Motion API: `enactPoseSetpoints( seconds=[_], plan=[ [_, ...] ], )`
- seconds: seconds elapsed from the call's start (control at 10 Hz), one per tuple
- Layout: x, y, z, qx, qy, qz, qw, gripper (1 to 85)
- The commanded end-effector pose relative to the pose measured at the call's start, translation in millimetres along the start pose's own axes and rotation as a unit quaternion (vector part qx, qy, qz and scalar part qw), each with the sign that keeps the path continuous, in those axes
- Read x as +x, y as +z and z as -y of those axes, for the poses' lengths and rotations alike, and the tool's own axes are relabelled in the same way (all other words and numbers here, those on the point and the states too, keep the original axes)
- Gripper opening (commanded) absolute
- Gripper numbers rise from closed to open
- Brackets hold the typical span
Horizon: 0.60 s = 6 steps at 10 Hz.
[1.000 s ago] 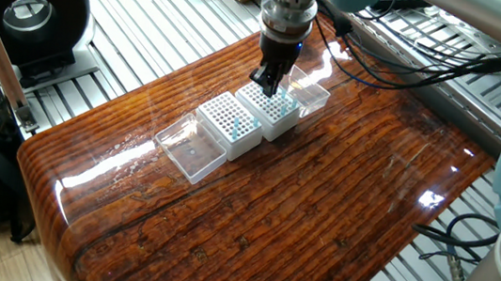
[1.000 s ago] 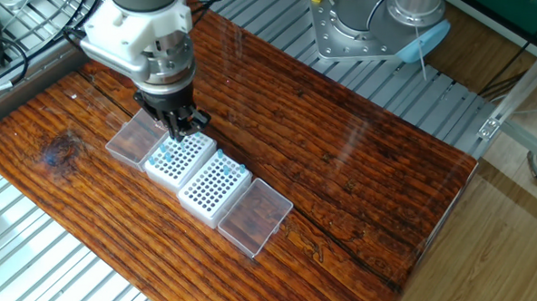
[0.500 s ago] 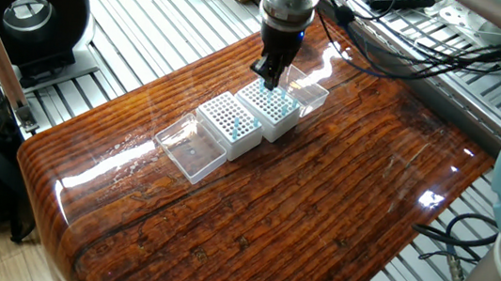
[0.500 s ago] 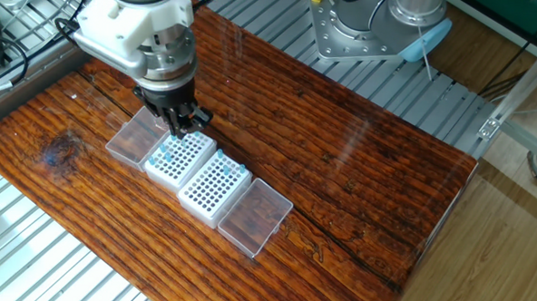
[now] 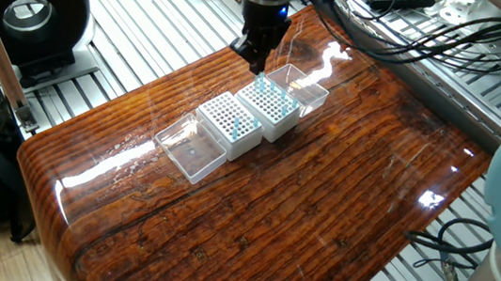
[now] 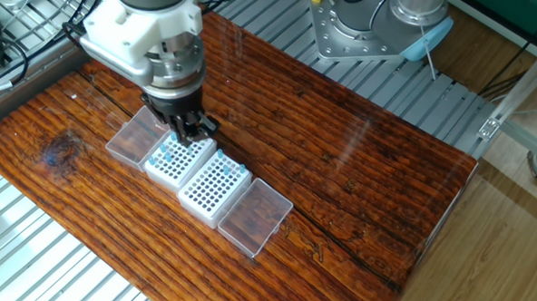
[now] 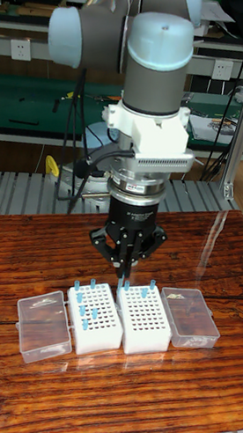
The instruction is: Transfer all medium pipette tips from one holder to another
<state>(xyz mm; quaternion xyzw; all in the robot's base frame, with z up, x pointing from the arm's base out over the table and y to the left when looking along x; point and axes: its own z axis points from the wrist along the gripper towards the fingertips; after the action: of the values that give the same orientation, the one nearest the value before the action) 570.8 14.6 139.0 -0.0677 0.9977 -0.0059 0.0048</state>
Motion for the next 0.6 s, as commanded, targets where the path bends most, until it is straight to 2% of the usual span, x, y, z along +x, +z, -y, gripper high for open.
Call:
enactPoseSetpoints(
  seconds=[0.0, 0.1, 0.5],
  plan=[
    [2.6, 10.4, -12.8, -0.015, 0.014, 0.004, 0.9998, 1.3],
    [5.1, 12.4, -18.2, -0.02, 0.018, 0.004, 0.9996, 1.3],
    [4.2, 16.4, -19.0, -0.015, 0.019, 0.008, 0.9997, 1.0]
  ],
)
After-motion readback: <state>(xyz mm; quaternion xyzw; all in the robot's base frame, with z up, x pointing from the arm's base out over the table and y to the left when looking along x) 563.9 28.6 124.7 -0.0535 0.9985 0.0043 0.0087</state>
